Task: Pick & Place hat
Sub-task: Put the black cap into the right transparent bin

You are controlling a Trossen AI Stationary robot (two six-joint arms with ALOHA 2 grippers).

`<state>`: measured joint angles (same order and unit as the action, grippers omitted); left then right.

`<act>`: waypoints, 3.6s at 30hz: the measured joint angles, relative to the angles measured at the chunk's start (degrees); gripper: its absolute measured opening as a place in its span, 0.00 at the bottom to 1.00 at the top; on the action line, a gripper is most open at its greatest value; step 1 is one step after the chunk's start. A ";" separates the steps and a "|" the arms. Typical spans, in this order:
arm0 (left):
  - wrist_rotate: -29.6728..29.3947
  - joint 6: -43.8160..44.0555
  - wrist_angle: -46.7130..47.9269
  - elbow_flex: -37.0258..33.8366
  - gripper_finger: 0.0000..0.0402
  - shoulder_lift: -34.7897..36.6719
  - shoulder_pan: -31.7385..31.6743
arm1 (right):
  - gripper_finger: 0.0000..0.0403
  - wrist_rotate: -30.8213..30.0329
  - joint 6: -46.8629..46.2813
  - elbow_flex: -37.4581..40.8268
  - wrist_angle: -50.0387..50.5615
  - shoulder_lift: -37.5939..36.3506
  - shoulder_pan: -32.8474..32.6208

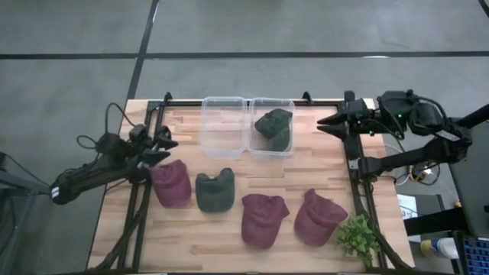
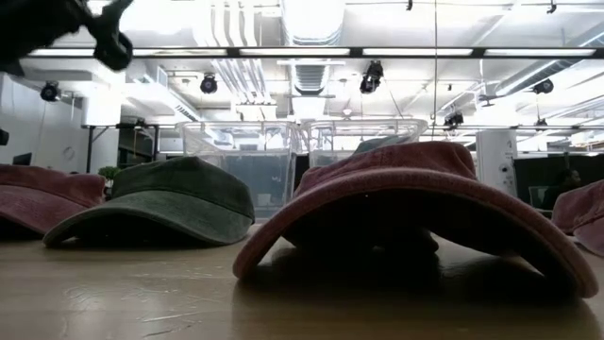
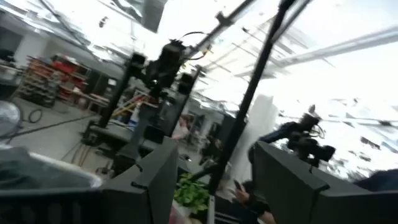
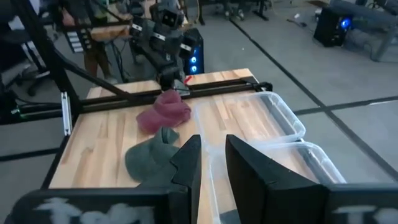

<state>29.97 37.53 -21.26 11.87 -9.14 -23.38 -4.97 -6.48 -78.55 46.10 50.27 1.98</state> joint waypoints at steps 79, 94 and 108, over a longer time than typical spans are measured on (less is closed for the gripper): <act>-41.70 6.07 62.28 46.87 0.51 -68.09 45.16 | 0.17 3.92 -5.53 43.09 -36.43 -24.01 0.02; -46.38 5.67 61.99 46.85 0.51 -67.98 45.16 | 0.17 3.93 -5.53 43.09 -35.86 -23.99 0.02; -49.78 3.57 62.07 44.20 0.51 -68.07 45.20 | 0.17 3.93 -5.50 43.09 -35.88 -24.01 0.02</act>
<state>-19.82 41.10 40.82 56.07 -77.21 21.82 -1.04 -11.99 -35.46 10.23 26.26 2.00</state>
